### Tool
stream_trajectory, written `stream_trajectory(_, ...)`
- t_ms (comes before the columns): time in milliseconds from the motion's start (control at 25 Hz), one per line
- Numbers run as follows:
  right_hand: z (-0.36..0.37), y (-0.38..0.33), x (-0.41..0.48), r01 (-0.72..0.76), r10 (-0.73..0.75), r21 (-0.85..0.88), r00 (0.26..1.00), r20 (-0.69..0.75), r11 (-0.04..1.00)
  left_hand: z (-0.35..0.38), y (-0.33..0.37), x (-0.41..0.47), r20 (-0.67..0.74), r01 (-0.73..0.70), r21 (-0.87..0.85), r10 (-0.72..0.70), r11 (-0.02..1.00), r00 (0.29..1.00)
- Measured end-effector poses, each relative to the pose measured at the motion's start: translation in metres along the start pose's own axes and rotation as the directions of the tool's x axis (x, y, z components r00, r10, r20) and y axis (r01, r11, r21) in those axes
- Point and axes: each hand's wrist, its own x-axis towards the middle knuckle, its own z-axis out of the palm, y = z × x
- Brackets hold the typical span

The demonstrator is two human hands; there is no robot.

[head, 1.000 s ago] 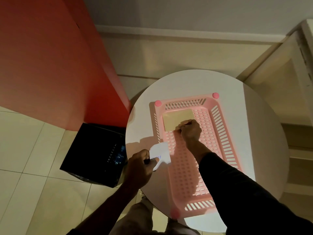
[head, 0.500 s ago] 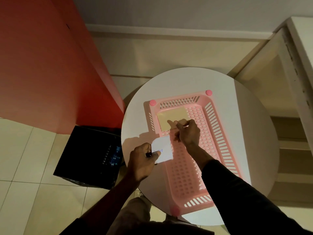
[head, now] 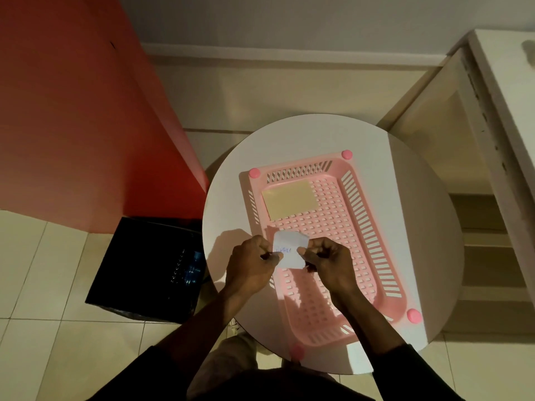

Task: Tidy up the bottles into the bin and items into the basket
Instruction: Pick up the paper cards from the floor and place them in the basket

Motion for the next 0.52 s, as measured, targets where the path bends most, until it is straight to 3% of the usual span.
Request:
stream_trajectory(120, -0.008, 0.003, 0.015, -0.142, 0.184, 0.227, 0.967, -0.176, 0.964, 0.003, -0.008, -0.004, -0.099, 0.037, 0.124, -0.025, 0.992, 0.995)
stream_trajectory(200, -0.014, -0.002, 0.03, -0.214, 0.339, 0.444, 0.913, -0.225, 0.87, 0.008, -0.014, -0.008, -0.057, 0.077, 0.105, -0.072, 0.992, 0.996)
stream_trajectory(280, -0.014, -0.014, 0.051, -0.255, 0.461, 0.591, 0.858, -0.226, 0.765, 0.015, -0.019, -0.011, 0.003, 0.08, 0.062, -0.081, 0.995, 0.997)
stream_trajectory(400, -0.007, -0.034, 0.088, -0.275, 0.553, 0.669, 0.797, -0.243, 0.691, 0.02, -0.025, -0.014, 0.005, 0.074, 0.054, -0.074, 0.996, 0.997)
stream_trajectory(520, 0.004, -0.047, 0.122, -0.288, 0.583, 0.754, 0.798, -0.151, 0.59, 0.023, -0.028, -0.011, 0.001, 0.054, 0.092, -0.054, 0.994, 0.999)
